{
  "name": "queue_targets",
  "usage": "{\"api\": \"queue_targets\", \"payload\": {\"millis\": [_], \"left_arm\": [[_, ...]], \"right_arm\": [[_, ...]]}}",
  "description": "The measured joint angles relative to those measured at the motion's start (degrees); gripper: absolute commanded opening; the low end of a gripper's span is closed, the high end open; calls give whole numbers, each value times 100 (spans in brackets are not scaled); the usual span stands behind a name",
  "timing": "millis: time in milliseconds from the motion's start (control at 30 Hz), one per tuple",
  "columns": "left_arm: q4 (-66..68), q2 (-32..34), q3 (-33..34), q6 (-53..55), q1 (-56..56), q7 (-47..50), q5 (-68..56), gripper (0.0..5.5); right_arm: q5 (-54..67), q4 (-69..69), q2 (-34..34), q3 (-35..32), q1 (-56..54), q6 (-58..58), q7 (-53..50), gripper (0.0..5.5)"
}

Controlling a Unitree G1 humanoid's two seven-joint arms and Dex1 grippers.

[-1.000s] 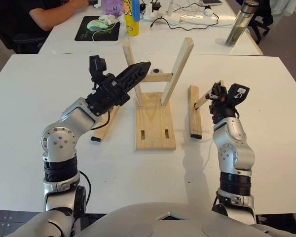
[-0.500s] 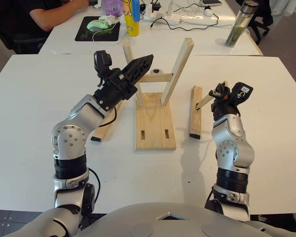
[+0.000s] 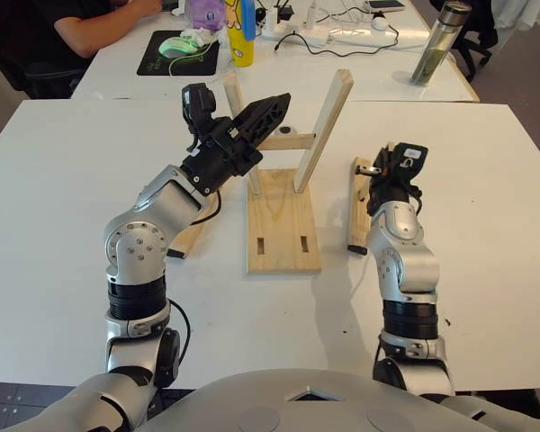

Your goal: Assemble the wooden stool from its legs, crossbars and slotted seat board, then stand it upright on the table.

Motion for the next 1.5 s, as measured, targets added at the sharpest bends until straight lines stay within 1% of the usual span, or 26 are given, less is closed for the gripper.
{"api": "queue_targets", "payload": {"millis": [100,233,400,533,633,767,967,1167,1500], "left_arm": [[-1,-37,-24,-24,2,-23,36,190],[-5,-48,-25,-66,20,-45,120,190],[-32,-59,-54,-80,97,-45,208,190],[-99,-51,-94,-83,127,-63,293,190],[-135,-42,-130,-84,140,-97,356,190],[-138,-24,-149,-78,166,-139,408,190],[-136,5,-144,-74,170,-185,411,190],[-133,3,-144,-74,170,-197,434,190],[-133,4,-156,-74,170,-252,514,190]], "right_arm": [[48,13,-356,156,19,-14,786,43],[449,-103,-693,-4,137,-4,1526,43],[920,-6,-741,-524,386,-355,1938,43],[1037,182,-755,-602,644,-1059,2177,43],[1023,267,-737,-540,993,-1747,2293,43],[1020,304,-716,-458,1151,-2071,2313,43],[1029,329,-716,-417,1145,-2124,2299,43],[1037,495,-733,-364,884,-1998,2281,43],[1041,508,-738,-344,869,-1998,2268,43]]}}
